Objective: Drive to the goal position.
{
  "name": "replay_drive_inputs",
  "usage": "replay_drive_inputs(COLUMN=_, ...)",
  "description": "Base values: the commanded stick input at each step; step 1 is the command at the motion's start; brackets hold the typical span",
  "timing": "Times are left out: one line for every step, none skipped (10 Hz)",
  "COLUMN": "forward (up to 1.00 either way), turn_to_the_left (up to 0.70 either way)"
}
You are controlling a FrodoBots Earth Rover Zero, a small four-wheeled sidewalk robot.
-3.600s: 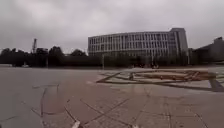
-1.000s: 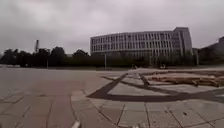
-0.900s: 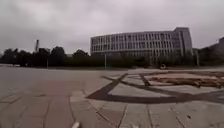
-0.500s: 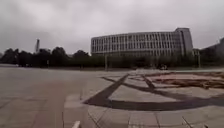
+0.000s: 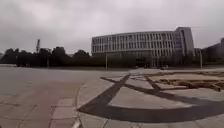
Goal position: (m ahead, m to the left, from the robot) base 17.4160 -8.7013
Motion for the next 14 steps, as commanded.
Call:
replay_drive_inputs(forward=0.7, turn_to_the_left=0.0)
replay_drive_inputs(forward=0.7, turn_to_the_left=0.0)
replay_drive_inputs(forward=0.7, turn_to_the_left=0.0)
replay_drive_inputs(forward=0.7, turn_to_the_left=0.0)
replay_drive_inputs(forward=0.7, turn_to_the_left=0.0)
replay_drive_inputs(forward=0.7, turn_to_the_left=0.0)
replay_drive_inputs(forward=0.7, turn_to_the_left=0.0)
replay_drive_inputs(forward=0.7, turn_to_the_left=0.0)
replay_drive_inputs(forward=0.7, turn_to_the_left=0.0)
replay_drive_inputs(forward=0.7, turn_to_the_left=0.0)
replay_drive_inputs(forward=0.7, turn_to_the_left=0.0)
replay_drive_inputs(forward=0.7, turn_to_the_left=0.0)
replay_drive_inputs(forward=0.7, turn_to_the_left=0.0)
replay_drive_inputs(forward=0.7, turn_to_the_left=0.0)
